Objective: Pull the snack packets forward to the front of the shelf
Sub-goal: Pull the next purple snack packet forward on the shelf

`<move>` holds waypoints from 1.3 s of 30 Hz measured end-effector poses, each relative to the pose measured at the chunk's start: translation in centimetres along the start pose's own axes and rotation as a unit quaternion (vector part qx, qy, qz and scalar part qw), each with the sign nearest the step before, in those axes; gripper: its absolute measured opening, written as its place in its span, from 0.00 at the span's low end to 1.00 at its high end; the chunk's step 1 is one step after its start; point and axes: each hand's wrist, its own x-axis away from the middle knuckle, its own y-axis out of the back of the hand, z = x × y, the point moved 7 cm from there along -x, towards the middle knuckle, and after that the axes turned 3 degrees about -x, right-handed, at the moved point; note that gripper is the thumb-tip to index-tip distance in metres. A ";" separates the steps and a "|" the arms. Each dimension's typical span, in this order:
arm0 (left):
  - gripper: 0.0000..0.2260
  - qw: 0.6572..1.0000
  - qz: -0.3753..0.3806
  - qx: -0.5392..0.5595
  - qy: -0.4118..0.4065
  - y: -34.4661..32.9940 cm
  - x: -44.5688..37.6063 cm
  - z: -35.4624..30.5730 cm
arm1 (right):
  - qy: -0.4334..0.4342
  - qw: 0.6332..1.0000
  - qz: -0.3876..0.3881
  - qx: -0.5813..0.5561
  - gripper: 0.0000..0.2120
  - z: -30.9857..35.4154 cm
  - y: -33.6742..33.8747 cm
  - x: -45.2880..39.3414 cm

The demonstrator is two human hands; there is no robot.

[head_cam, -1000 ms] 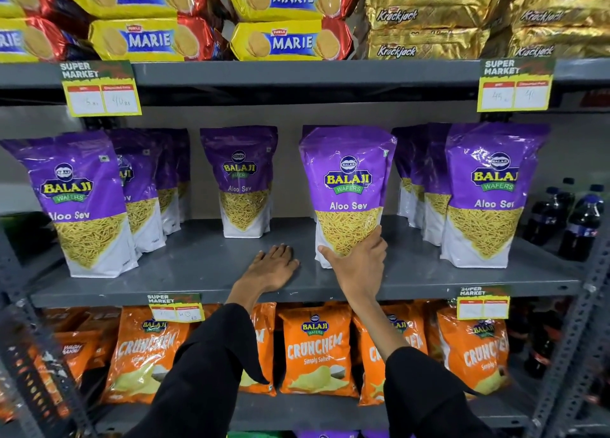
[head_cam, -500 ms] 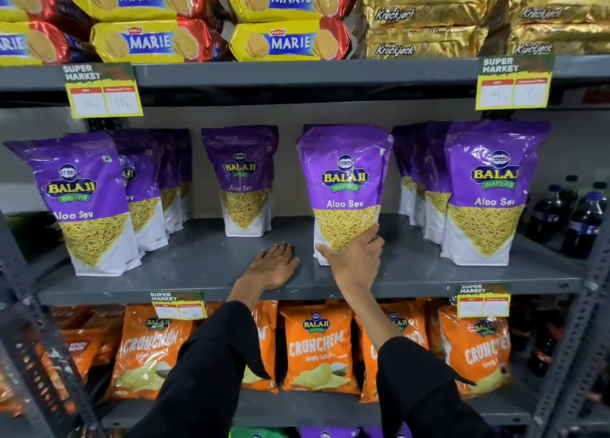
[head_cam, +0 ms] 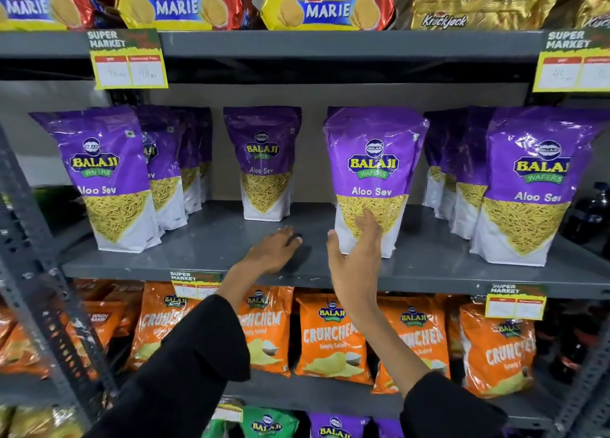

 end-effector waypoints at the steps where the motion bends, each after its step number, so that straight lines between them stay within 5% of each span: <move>1: 0.25 1.000 -0.002 -0.001 -0.002 0.7 0.2 1.1 | 0.000 1.000 0.002 -0.023 0.31 0.8 -0.7 0.3; 8: 0.21 0.997 -0.050 -0.030 0.042 5.8 1.3 11.3 | -0.069 0.990 0.097 -0.081 0.30 3.5 -11.4 -0.7; 16: 0.23 0.998 -0.011 -0.064 -0.023 7.8 0.0 16.5 | -0.168 0.973 0.153 -0.034 0.32 1.6 -23.8 -4.4; 22: 0.22 0.995 0.001 -0.084 -0.046 7.1 -0.8 18.0 | -0.202 0.972 0.094 0.077 0.61 1.1 -26.8 -5.8; 25: 0.24 0.993 -0.001 -0.103 -0.054 6.4 -1.3 18.5 | -0.222 0.965 0.092 0.104 0.68 0.5 -27.5 -6.2; 39: 0.27 0.989 0.006 -0.130 -0.064 5.8 -1.9 19.2 | -0.241 0.962 0.072 0.105 0.66 -0.5 -27.6 -6.8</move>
